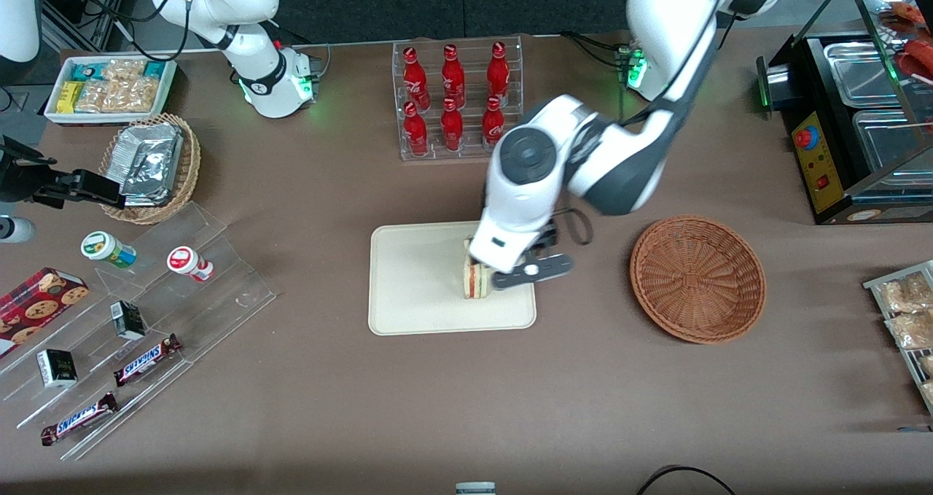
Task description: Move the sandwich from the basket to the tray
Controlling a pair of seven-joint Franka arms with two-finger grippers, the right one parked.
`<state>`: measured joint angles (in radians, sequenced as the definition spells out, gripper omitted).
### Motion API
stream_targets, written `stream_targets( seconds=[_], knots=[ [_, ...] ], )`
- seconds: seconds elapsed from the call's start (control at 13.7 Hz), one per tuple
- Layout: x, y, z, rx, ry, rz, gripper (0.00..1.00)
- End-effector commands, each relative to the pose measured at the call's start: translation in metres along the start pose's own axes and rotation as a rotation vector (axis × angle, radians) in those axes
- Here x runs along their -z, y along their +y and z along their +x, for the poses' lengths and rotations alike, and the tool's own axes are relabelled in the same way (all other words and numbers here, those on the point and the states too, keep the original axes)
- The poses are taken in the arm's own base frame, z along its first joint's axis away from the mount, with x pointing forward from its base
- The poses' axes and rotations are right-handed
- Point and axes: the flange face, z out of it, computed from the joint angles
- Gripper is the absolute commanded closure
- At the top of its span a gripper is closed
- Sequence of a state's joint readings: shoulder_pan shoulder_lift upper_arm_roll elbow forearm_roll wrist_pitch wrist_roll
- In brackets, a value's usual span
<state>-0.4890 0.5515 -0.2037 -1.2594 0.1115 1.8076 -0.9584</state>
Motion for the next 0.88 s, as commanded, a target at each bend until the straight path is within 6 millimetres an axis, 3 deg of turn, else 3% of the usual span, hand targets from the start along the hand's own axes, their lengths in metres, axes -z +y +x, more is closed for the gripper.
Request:
stream_targets(
  seconds=[0.0, 0.15, 0.29, 0.37, 0.59, 0.8],
  knots=[
    [0.05, -0.043, 0.008, 0.05, 0.003, 0.04, 0.01],
    [0.085, -0.09, 0.028, 0.091, -0.007, 0.063, 0.01],
    [0.108, -0.111, 0.022, 0.032, -0.03, 0.102, 0.01],
    [0.115, -0.141, 0.039, 0.062, -0.046, 0.12, 0.01],
    [0.147, -0.217, 0.058, -0.022, -0.101, 0.123, 0.01],
    [0.173, -0.276, 0.058, -0.076, -0.119, 0.094, 0.01]
  ],
)
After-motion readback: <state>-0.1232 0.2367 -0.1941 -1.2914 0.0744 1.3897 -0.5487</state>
